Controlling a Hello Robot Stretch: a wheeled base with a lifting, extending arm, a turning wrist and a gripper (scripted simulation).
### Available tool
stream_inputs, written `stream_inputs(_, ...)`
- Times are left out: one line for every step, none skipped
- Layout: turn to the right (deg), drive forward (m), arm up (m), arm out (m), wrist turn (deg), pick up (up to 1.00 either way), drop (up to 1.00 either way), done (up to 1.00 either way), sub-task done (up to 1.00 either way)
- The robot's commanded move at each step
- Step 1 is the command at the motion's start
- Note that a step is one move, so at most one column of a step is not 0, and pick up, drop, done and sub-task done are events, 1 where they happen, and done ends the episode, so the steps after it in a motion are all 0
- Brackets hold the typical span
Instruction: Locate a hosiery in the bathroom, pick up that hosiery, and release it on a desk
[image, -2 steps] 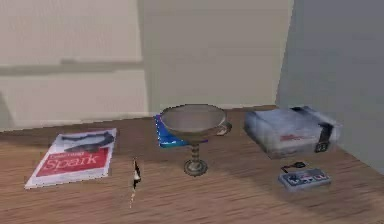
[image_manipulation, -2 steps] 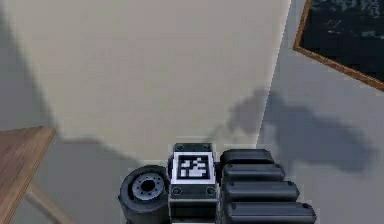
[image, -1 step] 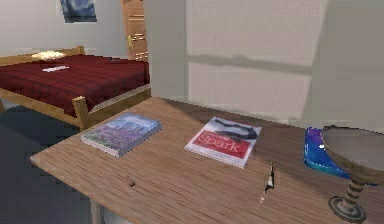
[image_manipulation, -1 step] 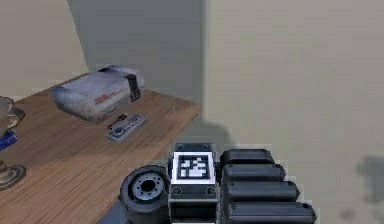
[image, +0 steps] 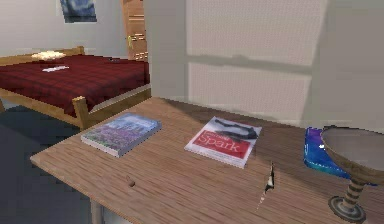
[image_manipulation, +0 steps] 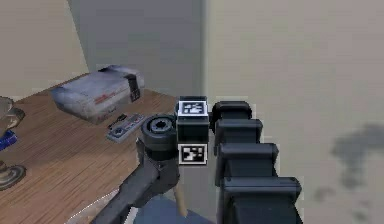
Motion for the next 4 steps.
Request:
stream_inputs(0.0, 0.0, 0.0, 0.0, 39.0, 0.0, 0.0, 0.0, 0.0)
stream_inputs(0.0, 0.0, -0.14, 0.0, 0.0, 0.0, 0.0, 0.0, 0.0)
stream_inputs(0.0, 0.0, 0.0, 0.0, 0.0, 0.0, 1.0, 0.0, 0.0)
stream_inputs(0.0, 0.0, 0.0, -0.08, 0.0, 0.0, 0.0, 0.0, 0.0)
